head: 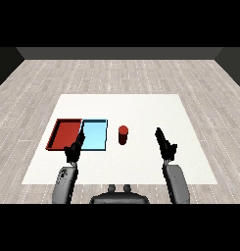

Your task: Pick the red can and put it in the red box

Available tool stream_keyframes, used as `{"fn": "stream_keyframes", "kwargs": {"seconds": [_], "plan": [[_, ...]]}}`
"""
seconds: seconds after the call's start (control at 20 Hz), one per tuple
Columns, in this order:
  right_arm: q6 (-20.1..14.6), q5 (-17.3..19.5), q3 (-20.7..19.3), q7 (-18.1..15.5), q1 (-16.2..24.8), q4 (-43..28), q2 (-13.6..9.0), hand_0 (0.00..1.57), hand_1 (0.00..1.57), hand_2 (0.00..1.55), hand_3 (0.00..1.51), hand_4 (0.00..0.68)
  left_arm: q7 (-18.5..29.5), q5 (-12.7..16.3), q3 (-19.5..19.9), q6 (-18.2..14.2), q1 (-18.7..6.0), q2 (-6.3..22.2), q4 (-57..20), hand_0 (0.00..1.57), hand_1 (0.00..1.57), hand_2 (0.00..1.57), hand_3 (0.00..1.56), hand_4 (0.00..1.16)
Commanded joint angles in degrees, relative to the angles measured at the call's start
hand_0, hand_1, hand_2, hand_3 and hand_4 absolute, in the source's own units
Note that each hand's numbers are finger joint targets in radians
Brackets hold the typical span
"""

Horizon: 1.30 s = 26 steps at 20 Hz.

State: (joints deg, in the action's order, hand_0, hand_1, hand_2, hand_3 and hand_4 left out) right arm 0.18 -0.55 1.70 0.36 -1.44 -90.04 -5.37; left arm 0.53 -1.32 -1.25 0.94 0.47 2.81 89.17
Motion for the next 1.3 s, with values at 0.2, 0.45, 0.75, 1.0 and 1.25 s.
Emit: {"fn": "stream_keyframes", "kwargs": {"seconds": [0.2,0.45,0.75,1.0,1.25], "plan": [[0.7,-0.4,-3.8,-1.2,-0.4,1.0,-0.3,0.0,0.0,0.0,0.0,0.0,0.9,0.0,1.7,1.2,-0.5,1.3,1.2,0.0,0.0,0.0,0.0,0.0],[4.6,-3.3,-2.5,-15.7,-0.3,-2.7,1.1,0.0,0.0,0.0,0.0,0.0,19.8,3.9,2.8,2.6,0.3,-1.5,7.9,0.0,0.0,0.0,0.0,0.0],[7.0,-4.8,-4.9,-18.6,-1.3,1.3,0.2,0.0,0.0,0.0,0.0,0.0,29.2,3.4,3.3,4.1,0.2,-2.0,-0.8,0.0,0.0,0.0,0.0,0.0],[9.3,-5.6,-6.8,-19.8,0.1,0.3,-1.7,0.0,0.0,0.0,0.0,0.0,25.0,3.1,2.1,2.4,1.4,-2.6,5.1,0.0,0.0,0.0,0.0,0.0],[7.3,-3.4,-4.6,-22.1,-1.2,5.7,1.6,0.0,0.0,0.0,0.0,0.0,19.2,8.7,6.1,7.5,0.5,2.5,8.6,0.0,0.0,0.0,0.0,0.0]]}}
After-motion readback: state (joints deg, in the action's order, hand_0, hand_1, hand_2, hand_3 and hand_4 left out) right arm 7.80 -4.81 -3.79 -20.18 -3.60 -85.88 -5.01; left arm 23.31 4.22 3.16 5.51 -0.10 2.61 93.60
